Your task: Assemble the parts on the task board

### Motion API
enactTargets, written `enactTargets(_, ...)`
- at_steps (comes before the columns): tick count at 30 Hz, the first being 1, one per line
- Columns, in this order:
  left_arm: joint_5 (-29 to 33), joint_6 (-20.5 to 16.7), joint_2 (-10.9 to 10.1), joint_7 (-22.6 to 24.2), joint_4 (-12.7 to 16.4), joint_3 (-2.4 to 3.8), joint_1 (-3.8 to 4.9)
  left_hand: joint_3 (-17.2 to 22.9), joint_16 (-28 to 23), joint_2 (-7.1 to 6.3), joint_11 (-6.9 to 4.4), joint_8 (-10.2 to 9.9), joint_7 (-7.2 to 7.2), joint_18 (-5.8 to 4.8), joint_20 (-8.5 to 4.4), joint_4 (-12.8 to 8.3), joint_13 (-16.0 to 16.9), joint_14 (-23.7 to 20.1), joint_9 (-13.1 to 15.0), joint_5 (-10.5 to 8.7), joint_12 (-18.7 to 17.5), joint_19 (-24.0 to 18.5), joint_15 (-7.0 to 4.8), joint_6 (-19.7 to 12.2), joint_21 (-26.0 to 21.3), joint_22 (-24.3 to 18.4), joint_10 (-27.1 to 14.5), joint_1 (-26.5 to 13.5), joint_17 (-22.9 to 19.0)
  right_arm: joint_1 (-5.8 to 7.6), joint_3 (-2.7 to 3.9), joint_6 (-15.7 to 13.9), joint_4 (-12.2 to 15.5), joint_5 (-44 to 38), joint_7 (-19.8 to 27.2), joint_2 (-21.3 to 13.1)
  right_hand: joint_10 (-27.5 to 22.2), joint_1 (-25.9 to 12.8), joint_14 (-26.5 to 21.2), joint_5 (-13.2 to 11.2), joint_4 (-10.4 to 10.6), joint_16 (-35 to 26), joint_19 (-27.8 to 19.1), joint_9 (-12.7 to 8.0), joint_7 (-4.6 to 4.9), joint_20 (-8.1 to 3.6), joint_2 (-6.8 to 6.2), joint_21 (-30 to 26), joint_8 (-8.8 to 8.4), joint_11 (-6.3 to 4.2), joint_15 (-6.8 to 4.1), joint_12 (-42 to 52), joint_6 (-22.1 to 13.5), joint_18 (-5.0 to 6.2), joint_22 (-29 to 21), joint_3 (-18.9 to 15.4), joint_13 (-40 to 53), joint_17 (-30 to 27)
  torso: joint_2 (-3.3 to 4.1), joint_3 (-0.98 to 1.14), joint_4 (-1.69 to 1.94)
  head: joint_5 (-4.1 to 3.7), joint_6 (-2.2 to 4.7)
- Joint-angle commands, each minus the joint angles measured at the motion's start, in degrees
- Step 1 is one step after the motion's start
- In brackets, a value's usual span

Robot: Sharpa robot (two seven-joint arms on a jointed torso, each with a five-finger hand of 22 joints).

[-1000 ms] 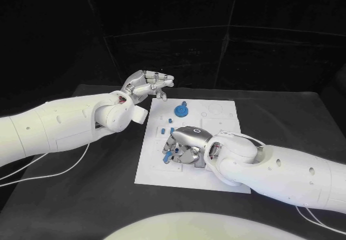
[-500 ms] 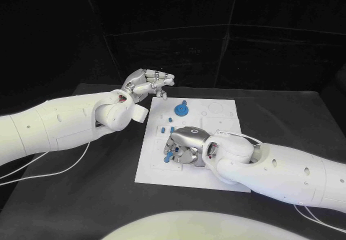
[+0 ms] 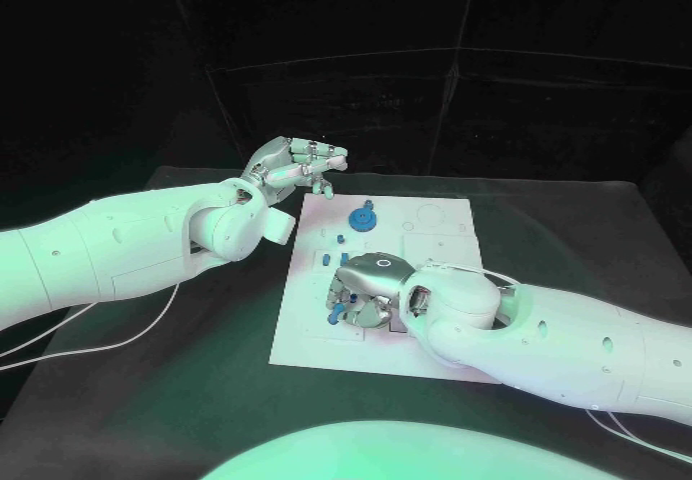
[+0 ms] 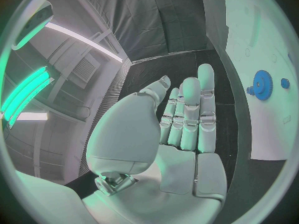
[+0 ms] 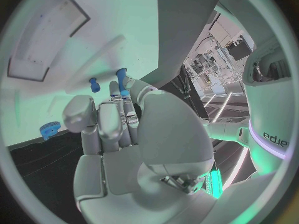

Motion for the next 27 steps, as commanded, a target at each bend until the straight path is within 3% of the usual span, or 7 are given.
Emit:
enactTargets(1,0.2,0.6,0.1,0.4,0.0,0.05,0.09,-0.1,0.3,0.06,0.12,0.3,0.11,0.76,-0.25,-0.2,0.1,-0.3,-0.1,-0.12,0.3,0.3,-0.02,-0.2,-0.2,0.0,-0.3,0.5,-0.1,0.05,-0.04,2.0,0.0,-2.1,-1.1,0.5,0.3,-0.4,1.3,0.2,0.2,0.2,0.4,0.1,0.15,-0.01,-0.31,0.2,0.13,-0.05,-0.3,-0.4,0.1,-0.47,0.0,0.2,0.0,-0.1,0.0,-0.04,0.02,-0.08,0.01)
enactTargets(12,0.2,0.7,0.0,0.3,0.1,0.05,0.09,-0.1,0.3,0.06,0.12,0.3,0.11,0.76,-0.25,-0.2,0.1,-0.3,-0.1,-0.12,0.3,0.3,-0.02,-0.2,-0.2,0.0,-0.3,0.5,-0.1,0.06,-0.22,1.4,-0.3,-2.5,-0.5,1.4,-2.0,-1.8,1.1,0.1,0.2,0.1,0.0,-0.5,0.81,0.57,-1.48,0.0,-1.79,0.81,0.37,-2.8,-3.3,-0.42,-0.5,0.5,-0.3,-0.6,0.02,-0.05,0.01,-0.07,-0.02)
enactTargets(20,0.2,0.8,-0.1,0.2,0.1,0.05,0.09,-0.1,0.3,0.06,0.12,0.3,0.11,0.76,-0.25,-0.2,0.1,-0.3,-0.1,-0.12,0.3,0.3,-0.02,-0.2,-0.2,0.0,-0.3,0.5,-0.1,0.06,-0.26,0.9,-0.4,-2.3,-0.1,1.6,-2.9,-2.6,1.0,0.2,0.3,0.1,-0.3,-0.5,0.78,0.87,-2.22,-0.2,-1.9,1.01,0.6,-3.6,-5.9,-0.33,-0.8,0.6,-0.2,-0.8,0.04,-0.01,0.03,-0.03,-0.1)
enactTargets(27,0.2,0.9,-0.2,0.1,0.2,0.05,0.1,-0.1,0.3,0.06,0.12,0.3,0.11,0.76,-0.25,-0.2,0.1,-0.3,-0.1,-0.12,0.3,0.3,-0.02,-0.2,-0.2,0.0,-0.3,0.5,-0.1,0.06,-0.27,-0.2,-0.4,-2.2,0.4,1.6,-4.8,-4.1,0.9,-0.7,0.6,0.5,-1.1,-0.5,1.01,1.05,-3.77,-0.9,-1.82,1.27,0.83,-4.4,-9.5,-0.08,-2.1,-1.1,-0.2,-0.5,0.01,-0.02,0.05,-0.06,-0.08)
